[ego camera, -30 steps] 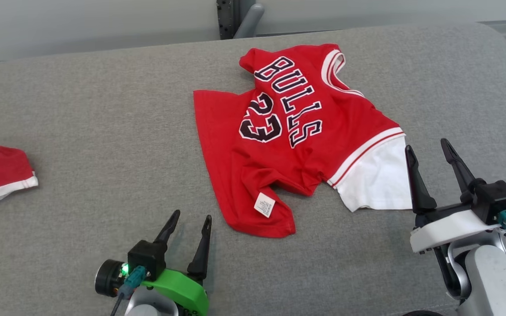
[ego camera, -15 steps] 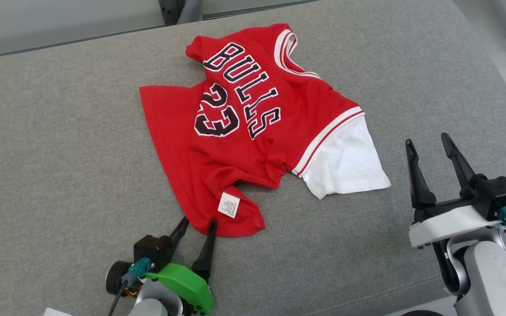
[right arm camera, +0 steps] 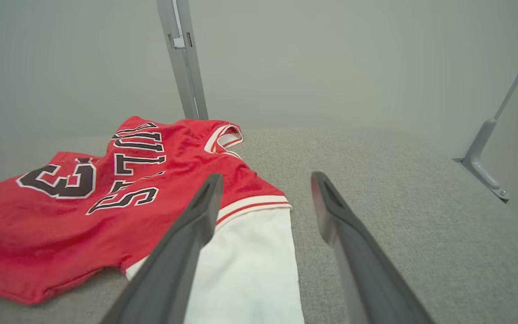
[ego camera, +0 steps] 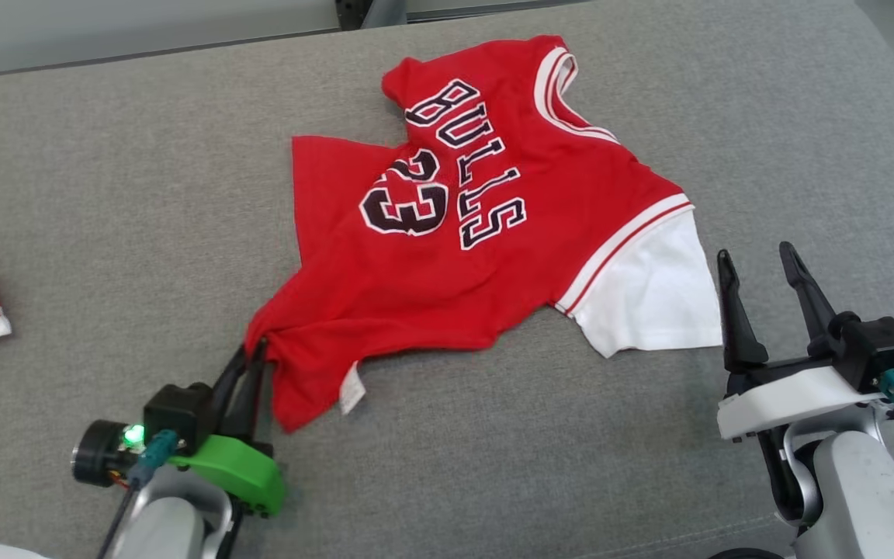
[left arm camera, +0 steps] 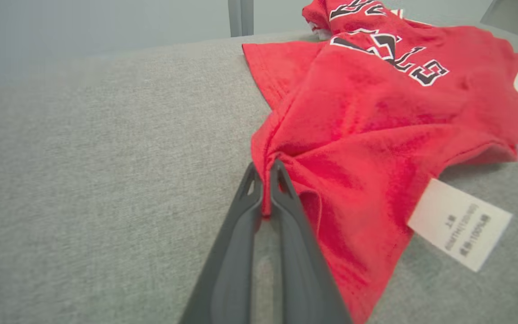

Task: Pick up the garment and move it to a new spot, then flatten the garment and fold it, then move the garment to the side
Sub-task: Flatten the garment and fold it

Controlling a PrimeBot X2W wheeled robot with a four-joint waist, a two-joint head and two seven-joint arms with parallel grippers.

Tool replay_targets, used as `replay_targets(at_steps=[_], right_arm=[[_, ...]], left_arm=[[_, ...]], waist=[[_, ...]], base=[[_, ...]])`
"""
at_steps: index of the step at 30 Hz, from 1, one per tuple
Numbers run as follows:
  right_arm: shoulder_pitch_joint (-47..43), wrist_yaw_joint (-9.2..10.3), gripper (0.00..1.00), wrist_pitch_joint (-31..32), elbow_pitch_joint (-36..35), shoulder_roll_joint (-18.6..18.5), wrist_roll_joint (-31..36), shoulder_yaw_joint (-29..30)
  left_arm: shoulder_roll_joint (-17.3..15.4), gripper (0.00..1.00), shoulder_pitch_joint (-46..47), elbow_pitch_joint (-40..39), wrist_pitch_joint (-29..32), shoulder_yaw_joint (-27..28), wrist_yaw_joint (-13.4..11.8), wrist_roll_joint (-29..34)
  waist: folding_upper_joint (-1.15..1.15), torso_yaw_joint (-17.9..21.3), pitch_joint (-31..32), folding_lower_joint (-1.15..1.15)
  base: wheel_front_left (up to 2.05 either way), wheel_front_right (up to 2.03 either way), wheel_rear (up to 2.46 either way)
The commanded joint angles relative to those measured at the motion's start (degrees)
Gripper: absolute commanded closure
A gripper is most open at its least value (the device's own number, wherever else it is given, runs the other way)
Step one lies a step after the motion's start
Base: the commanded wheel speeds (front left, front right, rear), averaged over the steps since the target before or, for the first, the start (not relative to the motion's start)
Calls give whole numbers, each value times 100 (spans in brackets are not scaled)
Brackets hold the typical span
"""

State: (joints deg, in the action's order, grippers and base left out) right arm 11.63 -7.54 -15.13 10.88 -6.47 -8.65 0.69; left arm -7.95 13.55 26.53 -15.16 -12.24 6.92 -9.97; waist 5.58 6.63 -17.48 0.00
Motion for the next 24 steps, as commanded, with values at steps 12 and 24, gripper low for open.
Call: replay_targets(at_steps=[12,24], right_arm=[[-36,10,0,-4,134,128,10,-81],[-356,10,0,-4,152,143,102,-63]], left_arm=[[-576,0,516,533,3,686,-342,239],[248,0,-636,-399,4,1406,-523,206]], waist=[[0,-328,156,0],[0,-372,779,0]], base=[[0,0,0],[0,0,0]])
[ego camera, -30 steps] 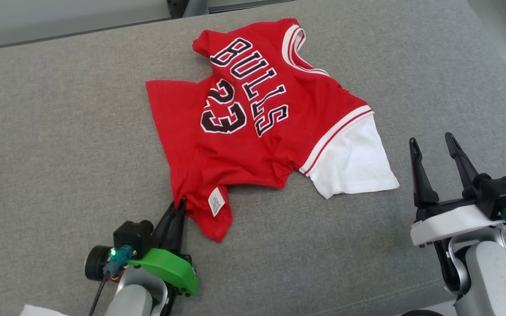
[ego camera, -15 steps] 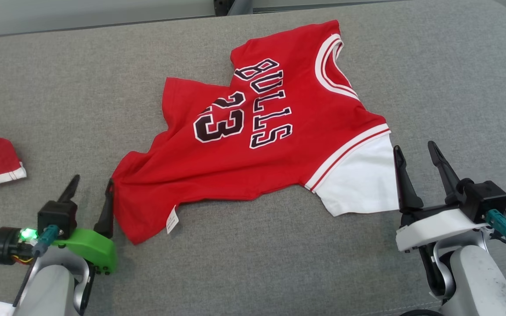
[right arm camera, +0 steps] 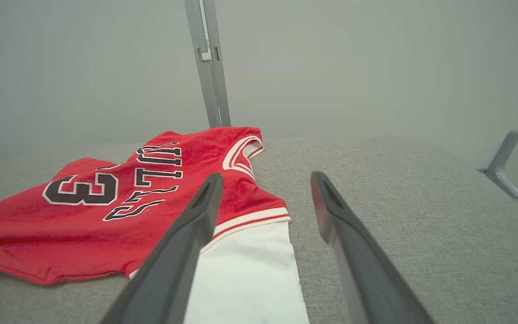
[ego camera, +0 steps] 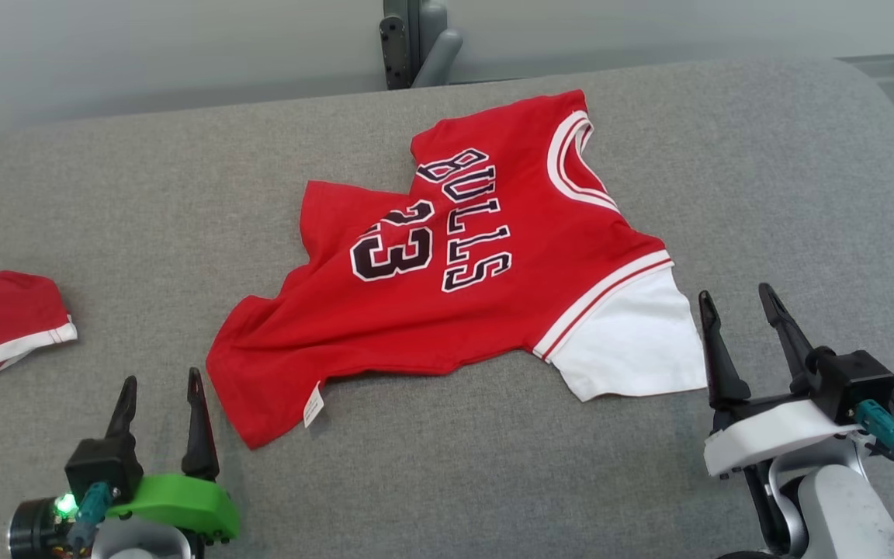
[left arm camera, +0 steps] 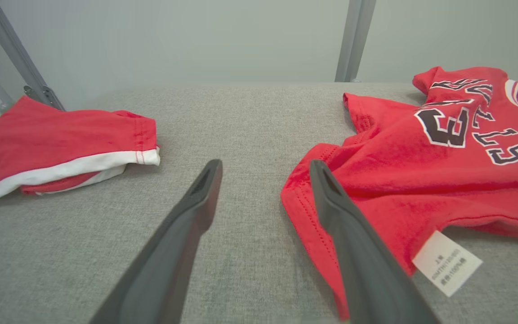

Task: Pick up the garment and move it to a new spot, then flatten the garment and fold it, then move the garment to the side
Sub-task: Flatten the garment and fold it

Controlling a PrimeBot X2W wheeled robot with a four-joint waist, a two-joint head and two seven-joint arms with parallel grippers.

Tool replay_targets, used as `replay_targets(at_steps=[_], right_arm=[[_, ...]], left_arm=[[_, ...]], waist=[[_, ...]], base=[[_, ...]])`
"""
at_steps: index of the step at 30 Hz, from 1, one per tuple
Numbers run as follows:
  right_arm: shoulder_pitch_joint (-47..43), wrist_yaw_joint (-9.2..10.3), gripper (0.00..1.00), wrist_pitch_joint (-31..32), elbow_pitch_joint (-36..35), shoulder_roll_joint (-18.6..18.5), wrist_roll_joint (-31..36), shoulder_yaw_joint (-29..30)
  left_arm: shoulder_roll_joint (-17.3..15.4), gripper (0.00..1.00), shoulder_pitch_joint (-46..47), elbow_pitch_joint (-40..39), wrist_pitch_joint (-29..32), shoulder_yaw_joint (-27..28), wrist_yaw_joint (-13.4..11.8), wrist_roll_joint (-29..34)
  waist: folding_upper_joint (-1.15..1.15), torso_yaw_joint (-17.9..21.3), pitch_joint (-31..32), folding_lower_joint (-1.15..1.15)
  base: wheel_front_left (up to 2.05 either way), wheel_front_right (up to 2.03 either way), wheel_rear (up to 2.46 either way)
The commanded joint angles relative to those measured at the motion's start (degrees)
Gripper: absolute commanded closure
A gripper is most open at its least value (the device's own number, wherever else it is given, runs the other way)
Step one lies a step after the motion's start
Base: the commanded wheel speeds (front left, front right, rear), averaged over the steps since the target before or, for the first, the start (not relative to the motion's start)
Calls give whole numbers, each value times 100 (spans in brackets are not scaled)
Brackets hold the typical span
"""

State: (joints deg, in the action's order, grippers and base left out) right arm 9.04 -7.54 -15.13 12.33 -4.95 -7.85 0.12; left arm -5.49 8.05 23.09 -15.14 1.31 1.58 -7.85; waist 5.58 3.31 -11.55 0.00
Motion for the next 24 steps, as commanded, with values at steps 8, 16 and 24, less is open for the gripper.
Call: replay_targets(at_steps=[8,16,24], right_arm=[[-435,10,0,-4,121,15,133,-282],[-663,10,0,-4,270,88,153,-410],[-706,10,0,-4,299,117,155,-420]], left_arm=[[229,0,-808,-506,3,17,115,208],[257,0,-1024,-541,3,-36,110,191],[257,0,-1131,-560,3,-271,48,78]], waist=[[0,-258,578,0],[0,-399,742,0],[0,-413,740,0]], base=[[0,0,0],[0,0,0],[0,0,0]])
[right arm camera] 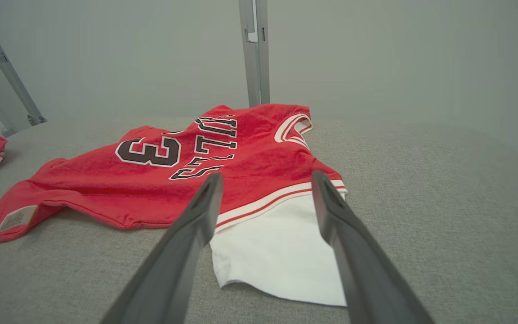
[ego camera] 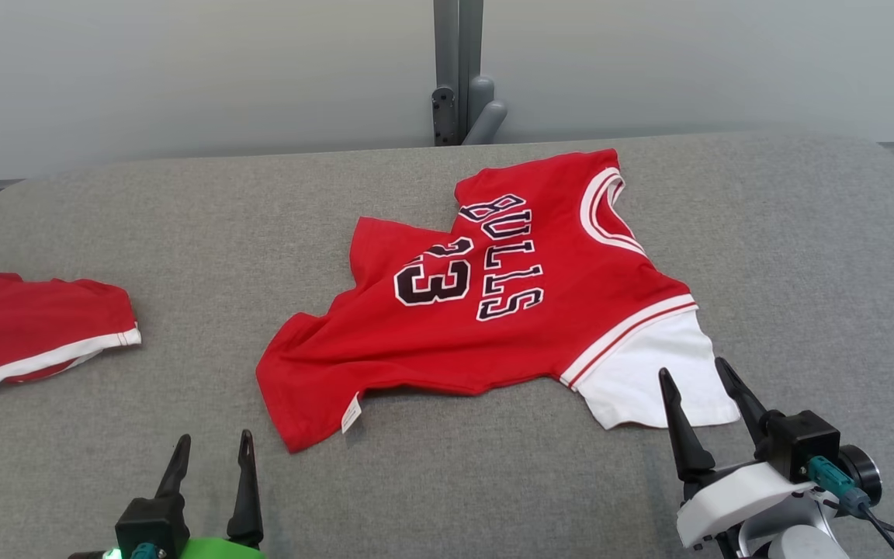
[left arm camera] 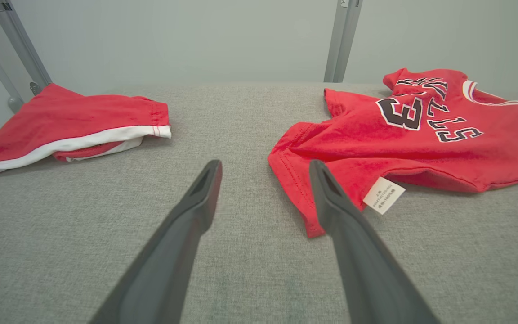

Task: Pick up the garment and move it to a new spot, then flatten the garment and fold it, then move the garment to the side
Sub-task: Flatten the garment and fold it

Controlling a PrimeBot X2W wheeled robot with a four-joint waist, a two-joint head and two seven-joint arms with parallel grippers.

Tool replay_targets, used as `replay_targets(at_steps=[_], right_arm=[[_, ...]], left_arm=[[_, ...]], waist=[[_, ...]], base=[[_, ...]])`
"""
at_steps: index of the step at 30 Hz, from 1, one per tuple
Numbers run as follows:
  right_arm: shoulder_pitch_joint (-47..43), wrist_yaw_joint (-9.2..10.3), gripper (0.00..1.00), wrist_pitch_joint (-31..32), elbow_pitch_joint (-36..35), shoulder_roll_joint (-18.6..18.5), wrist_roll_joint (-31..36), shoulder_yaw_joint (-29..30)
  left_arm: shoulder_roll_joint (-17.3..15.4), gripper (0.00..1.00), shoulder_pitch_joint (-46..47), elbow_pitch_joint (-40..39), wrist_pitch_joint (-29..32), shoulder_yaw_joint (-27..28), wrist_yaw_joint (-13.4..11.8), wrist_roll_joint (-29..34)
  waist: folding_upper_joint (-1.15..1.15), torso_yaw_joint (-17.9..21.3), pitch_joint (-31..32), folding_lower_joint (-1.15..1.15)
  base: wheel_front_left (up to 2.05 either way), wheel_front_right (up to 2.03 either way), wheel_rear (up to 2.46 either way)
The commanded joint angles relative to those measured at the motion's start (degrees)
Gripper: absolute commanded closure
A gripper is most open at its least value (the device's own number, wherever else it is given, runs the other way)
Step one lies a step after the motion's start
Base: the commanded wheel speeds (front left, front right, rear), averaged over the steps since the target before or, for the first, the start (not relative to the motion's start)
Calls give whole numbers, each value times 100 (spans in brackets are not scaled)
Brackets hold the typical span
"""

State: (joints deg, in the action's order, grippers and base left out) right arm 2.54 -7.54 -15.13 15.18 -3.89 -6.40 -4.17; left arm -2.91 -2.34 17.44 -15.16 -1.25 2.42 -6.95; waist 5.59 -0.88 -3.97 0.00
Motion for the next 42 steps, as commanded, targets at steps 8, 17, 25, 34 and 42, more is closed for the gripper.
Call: replay_targets(at_steps=[8,17,25,34,42], right_arm=[[28,10,0,-4,51,-57,7,1],[294,10,0,-4,23,-142,-12,-56],[430,10,0,-4,68,-182,-27,2],[487,10,0,-4,74,-183,-11,36],[531,10,0,-4,306,-176,-60,163]], left_arm=[[-3,0,90,155,4,-396,85,-288],[-7,0,539,787,4,-690,202,-628],[-6,0,741,1039,4,-640,235,-703],[-6,0,848,1108,4,-531,267,-842],[-6,100,925,1054,4,-570,377,-842]], waist=[[-1,51,-268,0],[-1,207,-851,0],[-1,313,-1052,0],[-1,361,-1167,0],[-1,366,-1299,0]], base=[[0,0,0],[0,0,0],[0,0,0],[0,0,0],[0,0,0]])
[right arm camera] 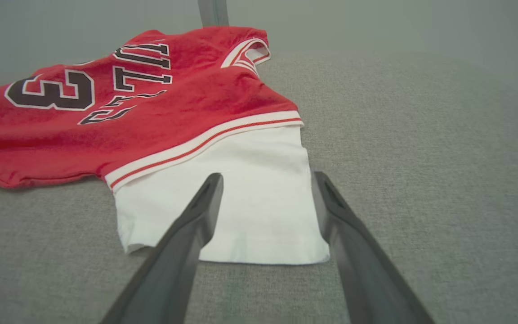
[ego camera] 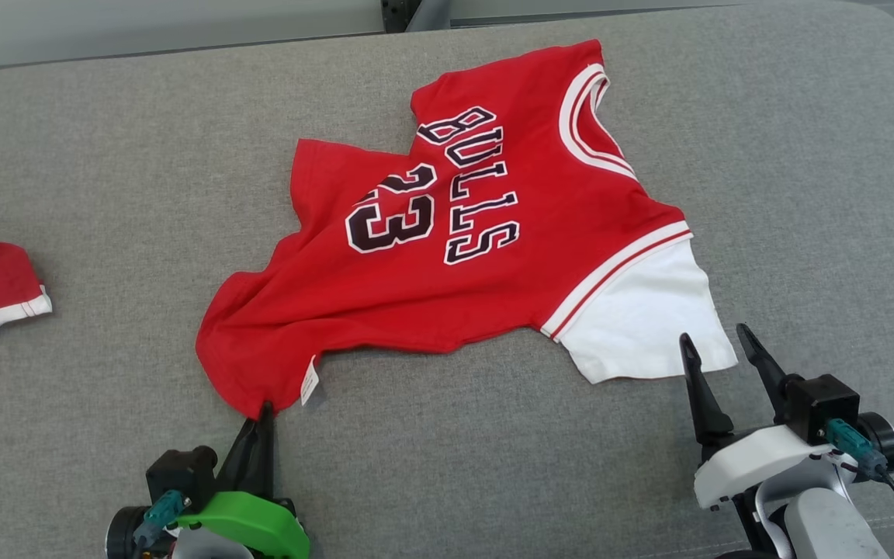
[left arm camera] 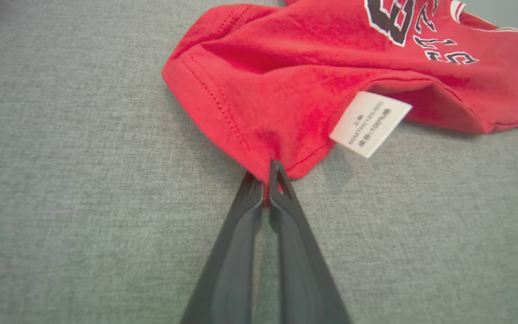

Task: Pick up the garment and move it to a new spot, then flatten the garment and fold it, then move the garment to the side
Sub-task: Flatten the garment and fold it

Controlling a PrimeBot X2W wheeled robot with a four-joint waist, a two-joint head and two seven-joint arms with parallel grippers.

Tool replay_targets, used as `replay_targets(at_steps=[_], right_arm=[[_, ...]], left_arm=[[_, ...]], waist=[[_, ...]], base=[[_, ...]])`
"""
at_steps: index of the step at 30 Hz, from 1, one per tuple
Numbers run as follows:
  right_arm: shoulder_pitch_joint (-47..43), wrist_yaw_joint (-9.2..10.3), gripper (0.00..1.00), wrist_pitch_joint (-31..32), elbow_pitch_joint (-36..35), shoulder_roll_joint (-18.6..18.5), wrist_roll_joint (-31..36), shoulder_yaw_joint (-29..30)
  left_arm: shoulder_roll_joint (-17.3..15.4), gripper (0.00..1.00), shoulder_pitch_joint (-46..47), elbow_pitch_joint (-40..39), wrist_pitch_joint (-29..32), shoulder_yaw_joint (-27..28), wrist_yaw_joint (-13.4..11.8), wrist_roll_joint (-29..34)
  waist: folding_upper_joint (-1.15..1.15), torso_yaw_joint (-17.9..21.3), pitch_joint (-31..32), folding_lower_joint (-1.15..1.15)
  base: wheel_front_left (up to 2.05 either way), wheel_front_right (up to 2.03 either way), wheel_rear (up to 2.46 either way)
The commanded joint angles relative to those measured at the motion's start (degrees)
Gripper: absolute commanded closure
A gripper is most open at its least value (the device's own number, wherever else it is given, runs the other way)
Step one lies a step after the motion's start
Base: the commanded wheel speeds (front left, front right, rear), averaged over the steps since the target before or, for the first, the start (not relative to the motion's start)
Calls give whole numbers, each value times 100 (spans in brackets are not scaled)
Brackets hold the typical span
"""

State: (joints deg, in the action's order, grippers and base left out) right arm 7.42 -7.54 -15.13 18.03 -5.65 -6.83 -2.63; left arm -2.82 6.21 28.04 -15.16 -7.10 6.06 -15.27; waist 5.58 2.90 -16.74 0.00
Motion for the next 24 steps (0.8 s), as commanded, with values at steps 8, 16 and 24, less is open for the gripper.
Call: replay_targets(at_steps=[8,16,24], right_arm=[[277,10,0,-4,707,73,73,464],[567,10,51,10,1606,186,250,658],[709,7,100,-1,1045,174,-214,645]], left_arm=[[-16,100,145,-101,4,193,44,304],[-17,100,224,-112,6,155,83,385],[-16,100,254,-442,4,206,118,449]], waist=[[0,-146,-209,0],[0,-317,-335,0],[0,-320,-246,0]], base=[[0,0,0],[0,0,0],[0,0,0]])
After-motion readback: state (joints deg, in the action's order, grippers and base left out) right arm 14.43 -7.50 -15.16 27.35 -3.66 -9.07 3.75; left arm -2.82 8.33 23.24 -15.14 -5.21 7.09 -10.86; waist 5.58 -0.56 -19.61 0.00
